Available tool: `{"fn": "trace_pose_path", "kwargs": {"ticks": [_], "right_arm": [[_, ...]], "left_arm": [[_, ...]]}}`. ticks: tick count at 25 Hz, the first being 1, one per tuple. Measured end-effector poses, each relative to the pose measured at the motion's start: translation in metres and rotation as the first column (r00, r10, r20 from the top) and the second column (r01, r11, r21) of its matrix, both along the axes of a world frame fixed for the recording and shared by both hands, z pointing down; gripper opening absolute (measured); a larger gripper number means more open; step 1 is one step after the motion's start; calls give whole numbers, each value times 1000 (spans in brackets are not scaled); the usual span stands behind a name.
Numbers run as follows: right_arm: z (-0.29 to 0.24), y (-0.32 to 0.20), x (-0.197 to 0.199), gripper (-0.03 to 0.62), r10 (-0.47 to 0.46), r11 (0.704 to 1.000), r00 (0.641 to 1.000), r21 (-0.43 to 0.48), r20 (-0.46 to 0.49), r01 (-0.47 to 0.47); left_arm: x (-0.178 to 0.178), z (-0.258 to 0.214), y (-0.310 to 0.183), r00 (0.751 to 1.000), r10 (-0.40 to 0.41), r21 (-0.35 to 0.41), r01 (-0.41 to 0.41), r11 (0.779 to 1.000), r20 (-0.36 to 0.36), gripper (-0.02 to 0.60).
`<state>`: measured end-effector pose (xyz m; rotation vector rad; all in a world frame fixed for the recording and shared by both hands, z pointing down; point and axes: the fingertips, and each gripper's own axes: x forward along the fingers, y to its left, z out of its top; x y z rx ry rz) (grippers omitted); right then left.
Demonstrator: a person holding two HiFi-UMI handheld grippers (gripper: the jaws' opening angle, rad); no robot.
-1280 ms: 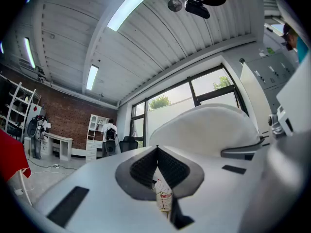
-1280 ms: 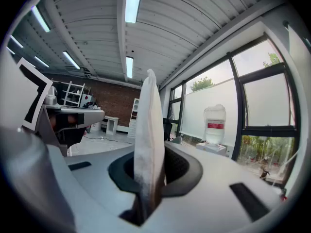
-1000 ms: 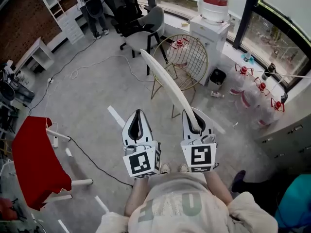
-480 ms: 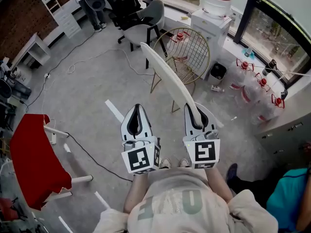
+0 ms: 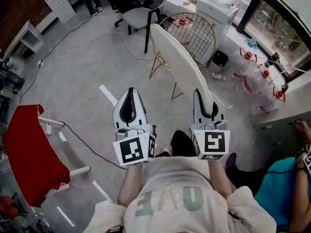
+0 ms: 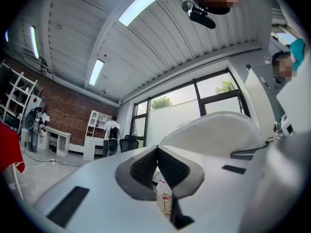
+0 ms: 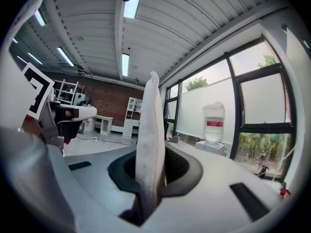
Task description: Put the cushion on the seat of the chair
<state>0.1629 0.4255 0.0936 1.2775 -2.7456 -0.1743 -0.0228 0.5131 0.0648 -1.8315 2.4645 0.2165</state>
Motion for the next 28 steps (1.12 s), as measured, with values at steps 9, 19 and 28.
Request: {"fn": "trace_pose_path", "kwargs": {"ticks": [9, 19, 28], "right_arm": [[6, -39, -3, 48, 36, 999, 999, 5, 22, -36], [10, -141, -40, 48, -17, 1000, 998, 9, 62, 17], [1, -263, -68, 46, -45, 999, 994, -8, 97, 46]], "left_arm": [[-22, 5, -31, 999, -13, 11, 12, 1000, 31, 14], [-45, 10, -125, 998, -32, -1, 32, 999, 56, 14], [-67, -8, -242, 996, -47, -7, 47, 999, 72, 14]]}}
